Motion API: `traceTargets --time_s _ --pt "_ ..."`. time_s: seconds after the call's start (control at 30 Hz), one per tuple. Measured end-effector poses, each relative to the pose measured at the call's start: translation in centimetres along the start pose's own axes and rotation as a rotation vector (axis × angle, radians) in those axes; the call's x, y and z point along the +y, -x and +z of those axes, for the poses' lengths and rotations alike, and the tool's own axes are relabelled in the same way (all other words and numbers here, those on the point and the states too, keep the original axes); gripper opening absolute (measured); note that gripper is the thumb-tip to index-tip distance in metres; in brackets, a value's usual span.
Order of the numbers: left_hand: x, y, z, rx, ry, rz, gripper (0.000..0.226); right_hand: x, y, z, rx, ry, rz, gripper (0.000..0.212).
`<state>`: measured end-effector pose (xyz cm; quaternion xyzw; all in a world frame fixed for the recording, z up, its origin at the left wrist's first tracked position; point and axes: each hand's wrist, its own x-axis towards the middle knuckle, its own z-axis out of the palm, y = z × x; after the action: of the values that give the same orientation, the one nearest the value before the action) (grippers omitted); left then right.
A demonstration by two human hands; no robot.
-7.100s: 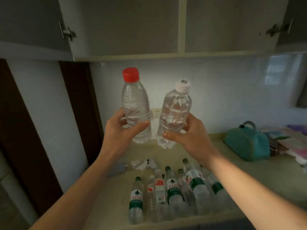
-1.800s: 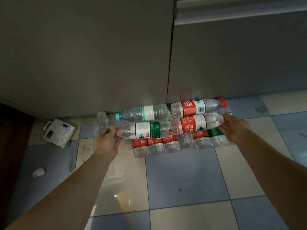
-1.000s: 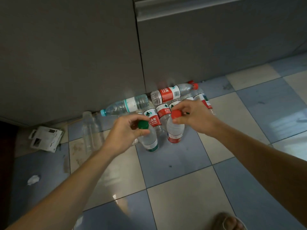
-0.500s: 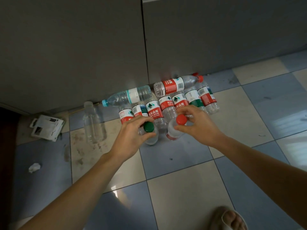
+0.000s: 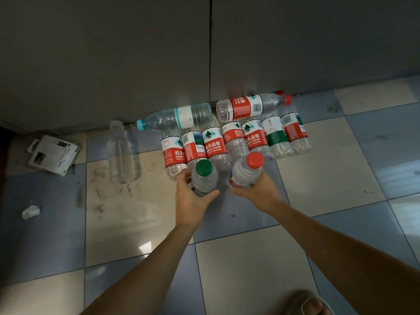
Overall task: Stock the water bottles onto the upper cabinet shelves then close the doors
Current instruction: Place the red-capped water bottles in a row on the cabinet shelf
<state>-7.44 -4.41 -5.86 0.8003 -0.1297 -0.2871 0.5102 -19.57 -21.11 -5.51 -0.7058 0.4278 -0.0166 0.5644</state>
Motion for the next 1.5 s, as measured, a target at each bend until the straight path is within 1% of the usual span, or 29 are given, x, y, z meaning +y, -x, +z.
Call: traceTargets --time_s 0.13,0.27,0.37,0.47,0.57,0.67,0.73,0.9,1.07,1.17,1.27,1.33,1.4,1.5 --pt "-0.3 -0.3 1.4 0.073 0.040 0.024 0.078 0.8 -0.5 1.0 0.092 -0.052 -0.016 0.066" --pt "0.1 -0.1 1.6 0.112 0.049 0.018 0.070 0.6 -0.2 1.0 0.106 -0.045 -0.016 0.060" --pt "1.3 0.6 1.1 0.111 0.035 0.009 0.067 -0.3 0.7 0.7 0.118 -0.037 -0.014 0.052" --pt "3.9 1.9 -0.8 0.121 0.009 -0.001 0.066 -2.7 2.3 -0.2 0.115 -0.023 -0.023 0.048" --pt "8.7 3.7 -4.0 0.120 0.000 -0.052 0.069 -7.6 5.0 -1.9 0.080 -0.013 -0.033 0.049" --pt "15.5 5.9 -7.8 0.121 0.033 -0.076 0.070 -14.7 8.6 -4.1 0.062 -0.040 -0.058 0.050" --pt "21.3 7.6 -10.7 0.129 0.041 -0.067 0.071 -20.3 11.4 -5.8 0.047 -0.033 -0.086 0.046" --pt "36.7 11.9 -19.8 0.142 0.088 0.012 0.065 -37.4 19.1 -9.5 -0.012 -0.019 -0.183 0.032" --pt "52.6 16.3 -31.0 0.158 0.090 0.194 0.060 -55.3 26.8 -12.3 -0.040 -0.017 -0.272 0.025" --pt "60.8 18.4 -37.6 0.120 0.094 0.287 0.058 -65.2 31.0 -13.5 -0.056 -0.004 -0.289 0.031" --pt "69.4 20.4 -44.7 0.092 0.086 0.384 0.062 -74.9 35.9 -14.3 -0.049 -0.013 -0.364 0.045" --pt "73.2 20.2 -46.5 0.048 0.084 0.441 0.062 -78.1 37.1 -15.1 -0.073 -0.026 -0.390 0.047" --pt "78.2 20.2 -49.4 0.030 0.067 0.530 0.056 -82.5 38.4 -15.8 -0.048 -0.025 -0.426 0.046" --pt "85.8 19.9 -52.4 0.086 0.080 0.656 0.054 -89.9 39.4 -17.5 0.045 -0.069 -0.513 0.056"
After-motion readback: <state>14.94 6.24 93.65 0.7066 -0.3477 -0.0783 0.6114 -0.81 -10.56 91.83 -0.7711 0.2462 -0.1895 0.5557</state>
